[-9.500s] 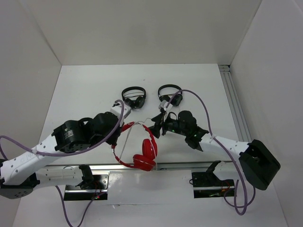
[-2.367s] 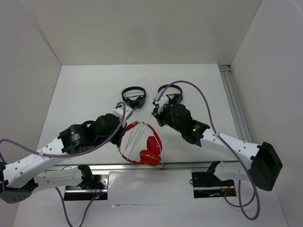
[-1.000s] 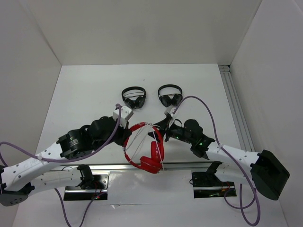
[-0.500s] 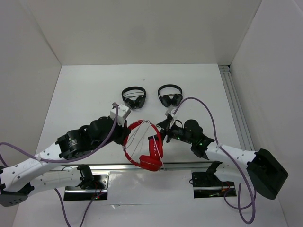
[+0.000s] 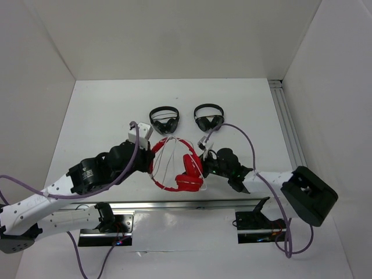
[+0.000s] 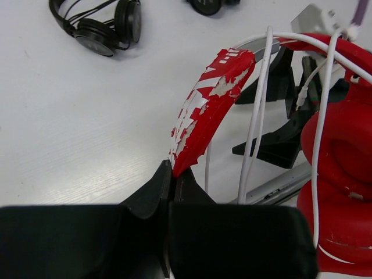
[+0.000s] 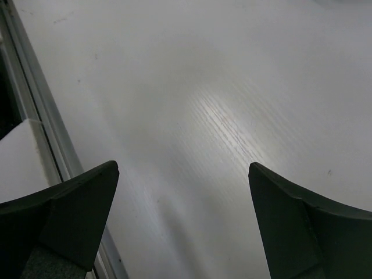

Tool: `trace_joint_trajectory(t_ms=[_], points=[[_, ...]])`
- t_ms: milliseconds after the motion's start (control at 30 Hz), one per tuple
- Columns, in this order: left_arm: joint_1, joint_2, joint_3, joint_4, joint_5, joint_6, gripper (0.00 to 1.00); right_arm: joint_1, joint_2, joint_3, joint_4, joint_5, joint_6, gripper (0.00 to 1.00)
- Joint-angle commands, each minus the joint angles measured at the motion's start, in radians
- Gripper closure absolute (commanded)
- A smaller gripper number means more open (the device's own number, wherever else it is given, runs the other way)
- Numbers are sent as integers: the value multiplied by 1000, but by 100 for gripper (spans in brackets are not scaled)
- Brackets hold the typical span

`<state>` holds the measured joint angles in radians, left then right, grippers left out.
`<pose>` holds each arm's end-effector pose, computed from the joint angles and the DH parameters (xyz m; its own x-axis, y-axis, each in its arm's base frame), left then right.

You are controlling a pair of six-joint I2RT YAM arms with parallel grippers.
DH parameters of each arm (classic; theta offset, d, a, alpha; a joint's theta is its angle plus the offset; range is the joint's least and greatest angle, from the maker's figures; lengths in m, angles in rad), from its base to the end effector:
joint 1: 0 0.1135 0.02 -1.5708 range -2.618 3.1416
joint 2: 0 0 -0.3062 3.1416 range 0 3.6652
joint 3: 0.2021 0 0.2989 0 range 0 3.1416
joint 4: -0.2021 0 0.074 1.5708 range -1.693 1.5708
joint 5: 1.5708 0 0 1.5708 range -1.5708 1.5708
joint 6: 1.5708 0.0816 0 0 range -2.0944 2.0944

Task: Wrap the headphones

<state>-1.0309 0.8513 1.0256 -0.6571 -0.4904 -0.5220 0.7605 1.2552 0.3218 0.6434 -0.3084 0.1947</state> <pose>0.1489 -0.1737 0.3859 -0.4772 -0.0593 -0.8768 0.3510 0.9018 -0.2521 0.1951 0.2198 0.1616 -0.3711 -0.0986 -0.9233 -0.8110 0.5187 0.2706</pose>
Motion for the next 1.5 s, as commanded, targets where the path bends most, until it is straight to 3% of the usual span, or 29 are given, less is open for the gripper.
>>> trace_joint_trajectory(t_ms=[0,133,267,500,700,833,1067,1267,1467], points=[[2,-11,80,50,-79,-90,100,-3,99,58,38,32,44,0],[2,-11,90,50,-91,-90,100,-3,179,69,71,9,74,0],[2,12,100,1,-161,-127,100,-3,181,69,50,106,120,0],[21,23,80,-10,-215,-214,100,-3,118,80,-289,656,382,0],[54,32,70,13,-183,-243,100,-3,21,103,-623,914,639,0],[72,32,-1,13,-152,-280,100,-3,-129,103,-790,1072,776,0],[101,32,-151,109,-93,-302,100,-3,-428,92,-987,1157,850,0],[120,135,-237,223,-25,-311,100,-3,-664,103,-966,1071,709,3],[173,265,-286,388,76,-302,100,-3,-703,181,-1004,1006,634,5]])
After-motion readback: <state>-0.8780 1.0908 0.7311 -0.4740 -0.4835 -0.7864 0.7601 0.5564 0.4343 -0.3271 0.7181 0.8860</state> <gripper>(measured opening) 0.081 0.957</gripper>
